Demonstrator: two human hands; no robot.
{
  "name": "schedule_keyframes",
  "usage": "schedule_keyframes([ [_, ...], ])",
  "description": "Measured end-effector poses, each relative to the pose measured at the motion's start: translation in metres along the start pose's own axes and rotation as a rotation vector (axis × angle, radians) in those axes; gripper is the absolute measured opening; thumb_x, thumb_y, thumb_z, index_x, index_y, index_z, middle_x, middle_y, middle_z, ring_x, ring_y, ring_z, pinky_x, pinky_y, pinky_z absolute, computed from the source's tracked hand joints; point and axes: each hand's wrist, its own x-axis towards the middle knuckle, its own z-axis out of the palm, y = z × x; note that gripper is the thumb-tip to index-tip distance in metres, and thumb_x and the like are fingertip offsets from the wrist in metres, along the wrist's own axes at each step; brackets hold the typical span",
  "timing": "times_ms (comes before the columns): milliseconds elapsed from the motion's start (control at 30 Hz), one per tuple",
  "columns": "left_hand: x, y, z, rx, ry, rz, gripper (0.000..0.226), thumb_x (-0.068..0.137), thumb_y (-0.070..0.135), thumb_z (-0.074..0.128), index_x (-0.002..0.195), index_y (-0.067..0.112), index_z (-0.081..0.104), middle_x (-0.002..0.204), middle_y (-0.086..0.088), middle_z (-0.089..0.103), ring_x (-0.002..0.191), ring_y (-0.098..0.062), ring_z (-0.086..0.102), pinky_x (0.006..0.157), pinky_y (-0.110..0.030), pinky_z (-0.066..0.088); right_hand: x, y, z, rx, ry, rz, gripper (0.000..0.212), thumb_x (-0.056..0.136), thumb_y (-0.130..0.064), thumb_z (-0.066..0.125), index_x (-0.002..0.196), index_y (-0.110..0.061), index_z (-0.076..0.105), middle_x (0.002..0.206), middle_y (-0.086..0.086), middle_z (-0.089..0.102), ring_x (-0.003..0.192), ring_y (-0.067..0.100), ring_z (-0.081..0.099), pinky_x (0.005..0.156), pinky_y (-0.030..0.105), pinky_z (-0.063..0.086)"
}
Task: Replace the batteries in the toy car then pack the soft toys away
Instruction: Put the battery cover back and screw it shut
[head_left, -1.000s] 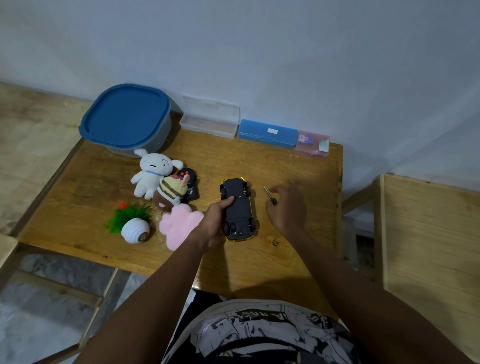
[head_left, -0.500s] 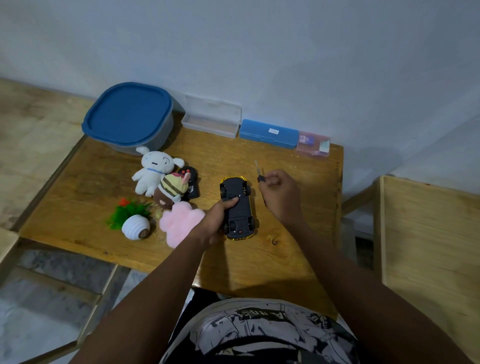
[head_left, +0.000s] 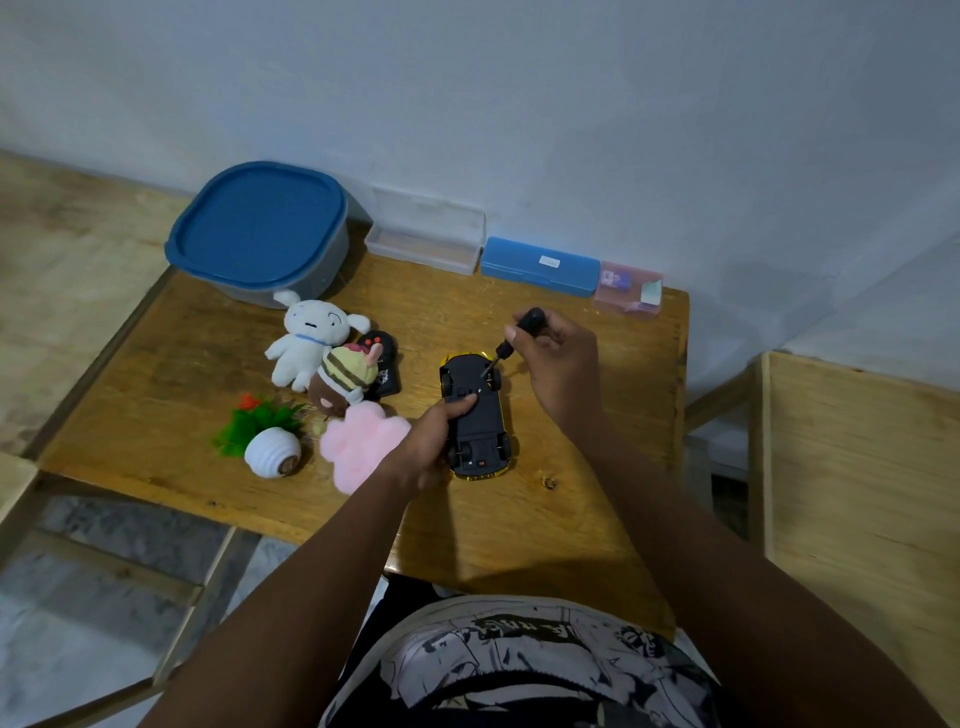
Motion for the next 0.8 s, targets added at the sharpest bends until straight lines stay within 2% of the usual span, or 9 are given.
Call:
schedule_keyframes([
  [100,-0.0006,-0.0005,-0.0003,0.0,-0.003,0.013,0.043,0.101,0.031,0.053,0.138,0.009,0.053,0.109,-0.01,0.072,0.094,-0.027,0.071,0.076,-0.038,0.059,-0.001,0.0005,0.0032,-0.057,-0.066,-0.012,0.013,0.086,-0.018,0.074,0.099,-0.016,0.071,0.089,0.002,0.074,0.082,0.018,0.073,0.073,0.033,0.06],
  [200,-0.0006,-0.0006,-0.0007,-0.015,-0.006,0.01,0.044,0.101,0.03,0.053,0.139,0.008,0.053,0.114,-0.013,0.07,0.097,-0.03,0.07,0.08,-0.041,0.059,-0.003,-0.0032,0.0075,-0.136,-0.083,-0.072,0.012,0.086,-0.018,0.075,0.097,-0.015,0.071,0.087,-0.001,0.073,0.077,0.018,0.07,0.068,0.022,0.054],
  [233,-0.0004,-0.0004,-0.0007,-0.017,-0.007,0.011,0.044,0.101,0.031,0.054,0.139,0.008,0.053,0.115,-0.013,0.07,0.098,-0.03,0.07,0.081,-0.041,0.059,-0.0033,-0.0036,0.0085,-0.145,-0.079,-0.083,0.013,0.086,-0.018,0.075,0.097,-0.013,0.072,0.087,-0.001,0.072,0.076,0.019,0.069,0.068,0.021,0.054],
  [400,0.0002,-0.001,-0.0019,-0.018,0.002,0.01,0.045,0.1,0.031,0.055,0.139,0.009,0.052,0.112,-0.012,0.071,0.096,-0.029,0.071,0.077,-0.039,0.059,-0.0021,-0.0037,0.0097,-0.162,-0.064,-0.106,0.014,0.086,-0.018,0.075,0.097,-0.011,0.072,0.086,0.0,0.072,0.076,0.022,0.067,0.075,0.036,0.059],
  [533,0.0008,-0.0014,-0.0019,-0.024,0.006,0.006,0.045,0.1,0.031,0.055,0.139,0.009,0.053,0.114,-0.012,0.071,0.095,-0.029,0.072,0.073,-0.037,0.06,-0.0021,-0.0037,0.0093,-0.159,-0.047,-0.105,0.014,0.085,-0.017,0.076,0.098,-0.012,0.072,0.086,-0.003,0.072,0.075,0.019,0.067,0.075,0.035,0.059],
  [700,0.0018,-0.0018,-0.003,-0.018,-0.003,0.003,0.043,0.1,0.031,0.054,0.136,0.008,0.056,0.111,-0.012,0.072,0.096,-0.03,0.07,0.08,-0.039,0.059,-0.003,-0.0027,0.0094,-0.167,-0.054,-0.108,0.016,0.085,-0.018,0.076,0.098,-0.01,0.073,0.086,0.0,0.072,0.076,0.019,0.067,0.074,0.037,0.059],
  [800,0.0014,-0.0017,-0.0025,-0.02,-0.005,0.008,0.043,0.1,0.031,0.054,0.136,0.008,0.056,0.112,-0.012,0.072,0.096,-0.029,0.071,0.077,-0.038,0.06,-0.0033,-0.0027,0.0104,-0.173,-0.052,-0.109,0.016,0.085,-0.019,0.076,0.098,-0.01,0.073,0.085,-0.001,0.072,0.076,0.018,0.067,0.074,0.038,0.059],
])
